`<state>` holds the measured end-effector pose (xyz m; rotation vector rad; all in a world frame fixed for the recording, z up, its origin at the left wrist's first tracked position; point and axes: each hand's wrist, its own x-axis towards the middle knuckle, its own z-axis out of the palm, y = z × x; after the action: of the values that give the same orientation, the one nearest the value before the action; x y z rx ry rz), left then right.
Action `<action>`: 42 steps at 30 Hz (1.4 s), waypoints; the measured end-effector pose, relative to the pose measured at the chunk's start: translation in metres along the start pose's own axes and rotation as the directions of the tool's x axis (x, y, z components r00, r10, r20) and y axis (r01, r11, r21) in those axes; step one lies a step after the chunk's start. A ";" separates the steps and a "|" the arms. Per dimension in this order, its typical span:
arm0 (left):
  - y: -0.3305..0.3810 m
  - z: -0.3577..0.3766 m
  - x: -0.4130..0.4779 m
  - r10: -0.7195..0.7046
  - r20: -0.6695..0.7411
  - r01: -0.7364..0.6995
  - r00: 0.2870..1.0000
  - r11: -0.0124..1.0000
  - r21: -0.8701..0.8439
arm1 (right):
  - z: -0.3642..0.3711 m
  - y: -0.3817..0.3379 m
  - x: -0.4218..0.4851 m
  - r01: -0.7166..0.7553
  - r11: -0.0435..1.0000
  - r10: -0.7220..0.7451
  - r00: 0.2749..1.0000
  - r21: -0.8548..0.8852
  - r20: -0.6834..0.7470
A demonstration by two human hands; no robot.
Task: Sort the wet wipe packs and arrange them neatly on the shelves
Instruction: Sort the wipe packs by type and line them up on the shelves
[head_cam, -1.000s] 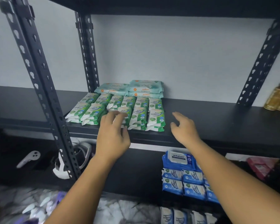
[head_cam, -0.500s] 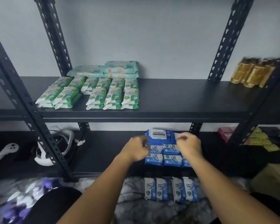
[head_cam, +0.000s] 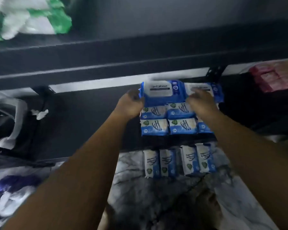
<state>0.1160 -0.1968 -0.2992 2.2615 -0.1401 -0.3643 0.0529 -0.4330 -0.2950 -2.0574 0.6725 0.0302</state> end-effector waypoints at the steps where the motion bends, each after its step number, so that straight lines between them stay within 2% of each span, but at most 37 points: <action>1: -0.012 0.010 0.024 -0.005 0.013 0.005 1.000 1.000 -0.009 | 0.006 0.002 0.012 0.006 1.000 -0.005 1.000 -0.019 0.012; 3: -0.048 0.036 0.077 -0.040 0.019 0.041 0.999 0.998 -0.046 | 0.016 0.008 0.032 0.020 0.997 -0.018 0.999 -0.073 0.028; 6: -0.059 0.059 0.111 -0.109 -0.026 0.105 0.994 0.987 -0.118 | 0.029 0.013 0.057 0.045 0.990 -0.034 0.996 -0.135 0.083; 9: -0.027 0.061 0.100 -0.072 0.021 0.074 0.997 0.995 -0.074 | 0.038 0.020 0.078 -0.013 0.994 0.027 0.991 -0.112 0.132; 12: -0.021 0.067 0.099 -0.087 0.095 0.087 0.992 0.996 -0.002 | 0.048 0.024 0.097 -0.129 0.989 0.137 0.983 -0.067 0.121; 15: -0.032 0.073 0.102 -0.107 0.040 0.108 0.993 0.994 -0.021 | 0.057 0.025 0.110 -0.097 0.987 0.112 0.987 -0.124 0.113; 18: -0.039 0.078 0.103 -0.130 0.033 0.133 0.991 0.985 -0.105 | 0.067 0.021 0.118 -0.092 0.980 0.106 0.992 -0.178 0.075; 22: -0.039 0.079 0.100 -0.231 0.072 0.241 0.970 0.946 -0.216 | 0.081 0.017 0.123 -0.117 0.977 0.138 0.984 -0.176 0.116; 27: -0.038 0.083 0.109 -0.297 0.085 0.307 0.951 0.885 -0.348 | 0.077 0.019 0.134 -0.061 0.942 0.107 0.987 -0.329 0.124; 29: -0.037 0.086 0.112 -0.318 0.077 0.324 0.945 0.879 -0.351 | 0.075 0.018 0.139 -0.055 0.934 0.116 0.982 -0.354 0.152; 31: -0.035 0.087 0.113 -0.332 0.061 0.333 0.941 0.883 -0.331 | 0.076 0.018 0.140 -0.078 0.943 0.154 0.964 -0.324 0.216; 35: -0.029 0.084 0.114 -0.379 0.103 0.387 0.920 0.830 -0.402 | 0.083 0.024 0.144 -0.145 0.974 0.194 0.932 -0.175 0.307; 42: -0.037 0.079 0.114 -0.278 0.083 0.286 0.957 0.855 -0.432 | 0.081 0.028 0.147 -0.132 0.988 0.151 0.949 -0.085 0.278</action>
<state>0.1993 -0.2542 -0.4007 1.8242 0.2504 -0.5150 0.1836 -0.4463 -0.4025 -2.0099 0.6439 0.4283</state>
